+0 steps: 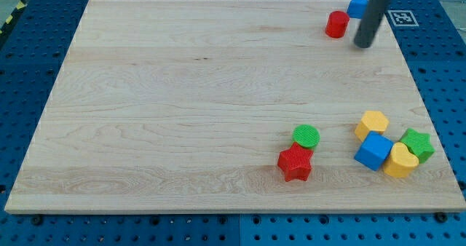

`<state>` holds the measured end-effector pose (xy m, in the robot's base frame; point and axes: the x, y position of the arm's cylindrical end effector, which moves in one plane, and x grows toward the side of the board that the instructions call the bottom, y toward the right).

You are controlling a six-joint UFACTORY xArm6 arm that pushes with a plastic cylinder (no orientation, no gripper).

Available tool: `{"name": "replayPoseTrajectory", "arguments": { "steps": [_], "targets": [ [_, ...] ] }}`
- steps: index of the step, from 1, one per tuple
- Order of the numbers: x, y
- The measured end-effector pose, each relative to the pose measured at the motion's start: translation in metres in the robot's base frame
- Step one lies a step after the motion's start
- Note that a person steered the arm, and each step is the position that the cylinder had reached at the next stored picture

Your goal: Move the red circle to the top right of the board

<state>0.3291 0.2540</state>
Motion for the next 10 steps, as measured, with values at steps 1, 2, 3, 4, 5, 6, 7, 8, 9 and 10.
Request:
{"name": "replayPoseTrajectory", "arguments": {
  "steps": [1,2,3,4,5,6,7,8,9,10],
  "targets": [
    [-0.007,0.047],
    [-0.040,0.078],
    [-0.090,0.077],
    [-0.114,0.060],
    [-0.112,0.054],
    [-0.111,0.028],
    [-0.111,-0.001],
    [-0.111,-0.022],
    [-0.109,-0.026],
    [-0.106,-0.026]
  ]
}}
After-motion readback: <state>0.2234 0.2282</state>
